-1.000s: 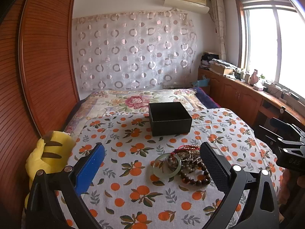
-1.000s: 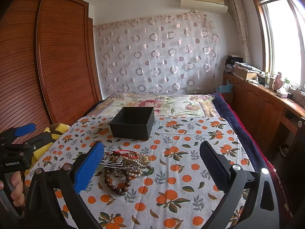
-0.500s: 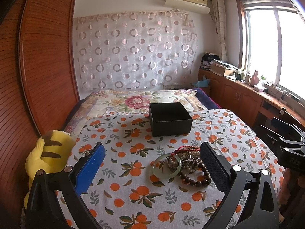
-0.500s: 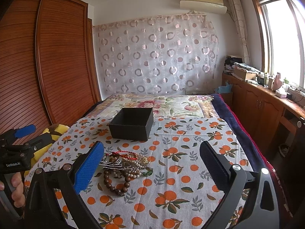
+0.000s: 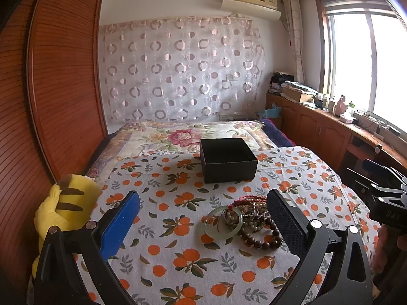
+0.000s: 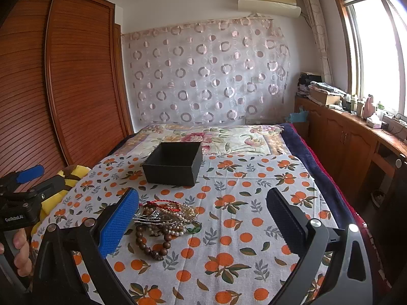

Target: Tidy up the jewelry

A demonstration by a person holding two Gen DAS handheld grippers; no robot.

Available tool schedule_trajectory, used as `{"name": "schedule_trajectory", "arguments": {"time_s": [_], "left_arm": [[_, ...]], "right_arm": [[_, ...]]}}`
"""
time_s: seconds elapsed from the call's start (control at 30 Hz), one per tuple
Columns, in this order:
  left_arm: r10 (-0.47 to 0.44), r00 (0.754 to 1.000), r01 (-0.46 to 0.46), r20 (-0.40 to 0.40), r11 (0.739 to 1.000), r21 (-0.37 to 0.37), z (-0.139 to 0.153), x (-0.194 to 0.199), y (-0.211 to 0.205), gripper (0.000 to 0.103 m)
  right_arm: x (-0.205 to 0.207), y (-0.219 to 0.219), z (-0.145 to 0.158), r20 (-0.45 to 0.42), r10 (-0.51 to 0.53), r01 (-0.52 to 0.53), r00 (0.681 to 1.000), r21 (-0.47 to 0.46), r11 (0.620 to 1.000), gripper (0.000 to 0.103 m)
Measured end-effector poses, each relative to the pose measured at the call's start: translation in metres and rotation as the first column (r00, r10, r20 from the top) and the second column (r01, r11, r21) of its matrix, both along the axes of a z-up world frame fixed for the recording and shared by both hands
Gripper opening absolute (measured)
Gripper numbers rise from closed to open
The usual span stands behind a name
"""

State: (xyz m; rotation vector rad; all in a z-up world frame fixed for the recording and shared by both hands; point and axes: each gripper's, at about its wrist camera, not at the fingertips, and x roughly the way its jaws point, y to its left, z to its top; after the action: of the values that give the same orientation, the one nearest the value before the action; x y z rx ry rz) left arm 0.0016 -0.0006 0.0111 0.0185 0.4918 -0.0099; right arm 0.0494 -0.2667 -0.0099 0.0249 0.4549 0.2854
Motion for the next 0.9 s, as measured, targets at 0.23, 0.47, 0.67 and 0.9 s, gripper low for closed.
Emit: {"name": "schedule_trajectory", "arguments": {"time_s": [0.23,0.47,0.67,0.9], "left_arm": [[0.001,1.000,-0.001,0.002,1.000,0.000,-0.001,-0.001,0.000,0.097],[0.002,1.000,-0.002,0.004,1.000,-0.001,-0.001,-0.002,0.000,0.097],[0.001,1.000,-0.001,0.005,1.000,0.002,0.001,-0.002,0.001,0.097],[-0.004,1.000,0.004,-0.002,1.000,0.001,-0.005,-0.004,-0.005,0.097]], "right_arm": [[0.000,-0.001,0.001,-0.002,0.000,0.000,1.000,0.001,1.000,0.101],[0.000,-0.001,0.001,-0.002,0.002,-0.002,1.000,0.003,1.000,0.101],[-0.001,0.000,0.001,-0.001,0.001,-0.001,1.000,0.004,1.000,0.101],[-0.001,0.003,-0.003,-0.006,0.003,-0.003,1.000,0.005,1.000,0.101]]}}
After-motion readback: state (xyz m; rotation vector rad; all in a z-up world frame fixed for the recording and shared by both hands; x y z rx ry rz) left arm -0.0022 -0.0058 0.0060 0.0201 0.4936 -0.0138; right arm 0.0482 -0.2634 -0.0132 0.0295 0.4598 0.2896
